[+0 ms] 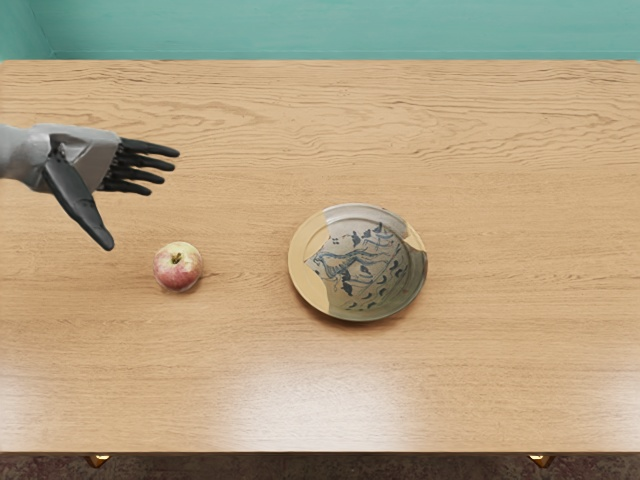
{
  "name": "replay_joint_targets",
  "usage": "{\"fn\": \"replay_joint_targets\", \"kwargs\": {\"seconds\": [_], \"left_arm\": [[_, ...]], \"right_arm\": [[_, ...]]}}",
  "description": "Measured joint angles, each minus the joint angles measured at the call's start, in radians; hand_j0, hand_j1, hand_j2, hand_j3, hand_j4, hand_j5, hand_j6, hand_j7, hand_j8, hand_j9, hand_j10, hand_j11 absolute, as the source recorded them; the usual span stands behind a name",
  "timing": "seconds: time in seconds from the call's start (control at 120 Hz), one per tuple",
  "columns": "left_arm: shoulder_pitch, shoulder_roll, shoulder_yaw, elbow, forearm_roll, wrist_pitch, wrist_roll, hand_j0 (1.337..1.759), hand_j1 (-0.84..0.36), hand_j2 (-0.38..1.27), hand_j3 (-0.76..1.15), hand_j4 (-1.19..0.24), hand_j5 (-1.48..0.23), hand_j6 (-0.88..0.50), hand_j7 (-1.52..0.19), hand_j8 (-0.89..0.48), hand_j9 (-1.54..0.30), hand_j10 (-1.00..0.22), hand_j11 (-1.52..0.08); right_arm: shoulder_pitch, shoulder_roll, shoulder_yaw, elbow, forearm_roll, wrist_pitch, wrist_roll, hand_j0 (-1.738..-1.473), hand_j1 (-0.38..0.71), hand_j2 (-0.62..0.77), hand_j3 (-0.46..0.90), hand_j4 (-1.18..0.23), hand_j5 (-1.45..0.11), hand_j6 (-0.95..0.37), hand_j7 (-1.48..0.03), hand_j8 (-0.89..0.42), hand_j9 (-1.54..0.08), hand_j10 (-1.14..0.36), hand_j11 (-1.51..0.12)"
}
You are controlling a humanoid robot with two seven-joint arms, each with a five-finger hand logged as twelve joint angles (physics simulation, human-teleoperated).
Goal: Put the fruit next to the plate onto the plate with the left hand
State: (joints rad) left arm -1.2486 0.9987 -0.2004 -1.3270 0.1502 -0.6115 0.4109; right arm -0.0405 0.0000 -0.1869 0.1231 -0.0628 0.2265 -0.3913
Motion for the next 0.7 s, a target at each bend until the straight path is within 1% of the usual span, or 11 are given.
{"fn": "replay_joint_targets", "kwargs": {"seconds": [0.133, 0.233, 0.25, 0.3, 0.342, 0.4, 0.433, 0.475, 0.567, 0.642, 0.7], "left_arm": [[0.001, 0.000, 0.000, 0.001, 0.019, 0.000, 0.000, 1.658, 0.33, 0.00, 0.00, -0.02, -0.02, -0.02, -0.02, -0.02, -0.02, -0.01, -0.02], [0.004, -0.002, 0.002, 0.003, 0.107, 0.000, 0.002, 1.658, 0.33, 0.00, 0.00, -0.02, -0.02, -0.02, -0.02, -0.02, -0.02, -0.01, -0.02], [0.007, -0.002, 0.002, 0.004, 0.125, 0.000, 0.009, 1.658, 0.33, 0.00, 0.00, -0.02, -0.02, -0.02, -0.02, -0.02, -0.02, -0.01, -0.02], [0.010, -0.025, 0.002, 0.004, 0.166, 0.000, 0.054, 1.658, 0.33, 0.00, 0.00, -0.02, -0.02, -0.02, -0.02, -0.02, -0.02, -0.02, -0.02], [0.024, -0.029, 0.003, 0.003, 0.186, 0.000, 0.083, 1.658, 0.33, 0.00, 0.00, -0.02, -0.02, -0.02, -0.02, -0.02, -0.02, -0.02, -0.02], [0.015, -0.019, 0.015, -0.002, 0.204, 0.000, 0.106, 1.658, 0.33, 0.00, 0.00, -0.02, -0.02, -0.02, -0.02, -0.02, -0.02, -0.02, -0.02], [0.001, 0.001, 0.036, -0.022, 0.211, 0.010, 0.111, 1.658, 0.33, 0.00, 0.00, -0.02, -0.02, -0.02, -0.02, -0.02, -0.02, -0.02, -0.02], [-0.026, 0.032, 0.073, -0.065, 0.217, 0.051, 0.101, 1.658, 0.33, 0.00, 0.00, -0.02, -0.02, -0.02, -0.02, -0.02, -0.02, -0.02, -0.02], [-0.062, 0.039, 0.153, -0.146, 0.225, 0.177, 0.070, 1.658, 0.33, 0.00, 0.00, -0.02, -0.02, -0.02, -0.02, -0.02, -0.02, -0.02, -0.02], [-0.163, 0.035, 0.254, -0.184, 0.229, 0.291, 0.019, 1.658, 0.33, 0.00, 0.00, -0.02, -0.02, -0.02, -0.02, -0.02, -0.02, -0.02, -0.02], [-0.209, 0.006, 0.351, -0.202, 0.230, 0.383, -0.028, 1.658, 0.33, 0.00, 0.00, -0.02, -0.03, -0.03, -0.03, -0.02, -0.03, -0.02, -0.03]], "right_arm": [[0.009, 0.000, 0.000, 0.000, 0.000, -0.001, 0.000, -1.658, -0.35, 0.00, 0.00, 0.00, 0.00, 0.00, 0.00, 0.00, 0.00, 0.00, 0.00], [0.010, 0.000, 0.000, 0.000, 0.000, -0.001, 0.000, -1.658, -0.35, 0.00, 0.00, 0.00, 0.00, 0.00, 0.00, 0.00, 0.00, 0.00, 0.00], [0.011, 0.000, 0.000, 0.000, 0.000, -0.001, 0.000, -1.658, -0.35, 0.00, 0.00, 0.00, 0.00, 0.00, 0.00, 0.00, 0.00, 0.00, 0.00], [0.011, 0.000, 0.000, 0.000, 0.000, -0.001, 0.000, -1.658, -0.35, 0.00, 0.00, 0.00, 0.00, 0.00, 0.00, 0.00, 0.00, 0.00, 0.00], [0.011, 0.000, 0.000, 0.000, 0.000, -0.001, 0.000, -1.658, -0.35, 0.00, 0.00, 0.00, 0.00, 0.00, 0.00, 0.00, 0.00, 0.00, 0.00], [0.011, 0.000, 0.000, 0.000, 0.000, -0.001, 0.000, -1.658, -0.35, 0.00, 0.00, 0.00, 0.00, 0.00, 0.00, 0.00, 0.00, 0.00, 0.00], [0.011, 0.000, 0.000, 0.000, 0.000, -0.001, 0.000, -1.658, -0.35, 0.00, 0.00, 0.00, 0.00, 0.00, 0.00, 0.00, 0.00, 0.00, 0.00], [0.011, 0.000, 0.000, 0.000, 0.000, -0.001, 0.000, -1.658, -0.35, 0.00, 0.00, 0.00, 0.00, 0.00, 0.00, 0.00, 0.00, 0.00, 0.00], [0.012, 0.000, 0.000, 0.000, 0.000, -0.001, 0.000, -1.658, -0.35, 0.00, 0.00, 0.00, 0.00, 0.00, 0.00, 0.00, 0.00, 0.00, 0.00], [0.011, 0.000, 0.000, 0.000, 0.000, -0.001, 0.000, -1.658, -0.35, 0.00, 0.00, 0.00, 0.00, 0.00, 0.00, 0.00, 0.00, 0.00, 0.00], [0.012, 0.000, 0.000, 0.000, 0.000, -0.001, 0.000, -1.658, -0.35, 0.00, 0.00, 0.00, 0.00, 0.00, 0.00, 0.00, 0.00, 0.00, 0.00]]}}
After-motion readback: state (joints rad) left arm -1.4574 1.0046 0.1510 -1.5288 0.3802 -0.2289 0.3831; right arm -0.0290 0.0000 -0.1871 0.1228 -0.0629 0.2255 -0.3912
